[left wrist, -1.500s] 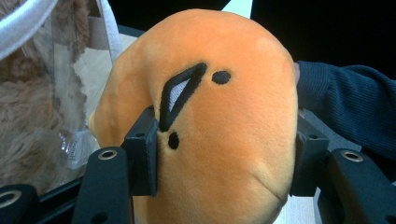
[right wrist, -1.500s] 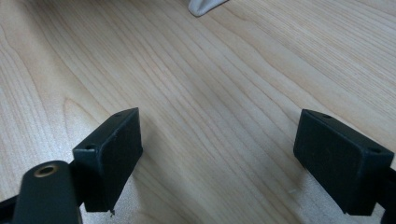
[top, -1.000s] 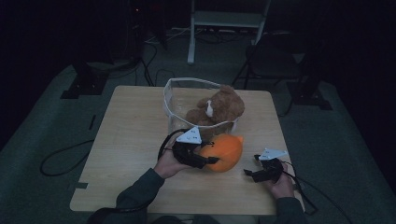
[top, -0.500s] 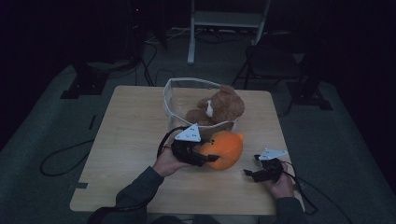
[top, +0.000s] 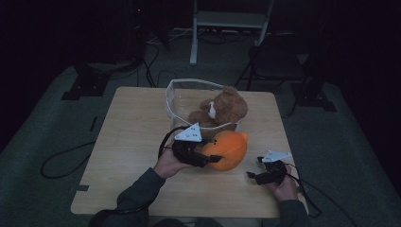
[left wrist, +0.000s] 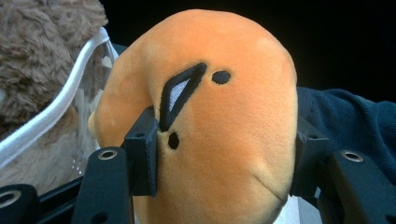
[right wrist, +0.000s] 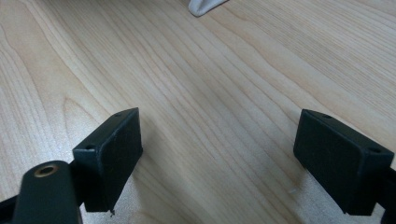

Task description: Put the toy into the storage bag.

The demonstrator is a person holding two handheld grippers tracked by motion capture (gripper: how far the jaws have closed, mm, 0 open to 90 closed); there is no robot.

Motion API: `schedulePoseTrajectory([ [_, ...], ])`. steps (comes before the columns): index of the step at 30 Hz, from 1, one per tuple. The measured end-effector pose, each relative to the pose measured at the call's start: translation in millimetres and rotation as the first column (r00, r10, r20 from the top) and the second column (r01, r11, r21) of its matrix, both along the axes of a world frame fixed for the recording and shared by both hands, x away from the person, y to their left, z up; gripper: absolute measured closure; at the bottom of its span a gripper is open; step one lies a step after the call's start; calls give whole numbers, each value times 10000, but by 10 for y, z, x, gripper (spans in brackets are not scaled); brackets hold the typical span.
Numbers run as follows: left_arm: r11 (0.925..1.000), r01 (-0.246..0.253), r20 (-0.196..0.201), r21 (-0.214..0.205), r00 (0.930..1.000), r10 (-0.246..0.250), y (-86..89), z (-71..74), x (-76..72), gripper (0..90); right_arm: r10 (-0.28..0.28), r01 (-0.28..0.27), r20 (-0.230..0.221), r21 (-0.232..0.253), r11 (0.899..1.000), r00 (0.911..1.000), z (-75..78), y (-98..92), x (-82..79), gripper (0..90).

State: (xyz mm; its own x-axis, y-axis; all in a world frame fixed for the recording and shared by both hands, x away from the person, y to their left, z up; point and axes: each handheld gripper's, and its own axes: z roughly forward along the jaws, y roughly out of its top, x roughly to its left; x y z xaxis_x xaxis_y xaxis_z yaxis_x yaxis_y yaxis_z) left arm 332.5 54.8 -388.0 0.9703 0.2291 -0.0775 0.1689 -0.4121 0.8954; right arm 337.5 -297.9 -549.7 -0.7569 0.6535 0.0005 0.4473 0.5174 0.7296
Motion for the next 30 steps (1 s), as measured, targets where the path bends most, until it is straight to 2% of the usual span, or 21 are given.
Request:
schedulePoseTrajectory([
  [22,9995,27,-63,-309,10000,-29,57,137,26,419,-2,2,-1,-3,10000,10000,0,0,0,146],
  [30,9996,33,32,-279,10000,-32,61,188,23,419,-4,4,1,-5,10000,10000,0,0,0,146],
])
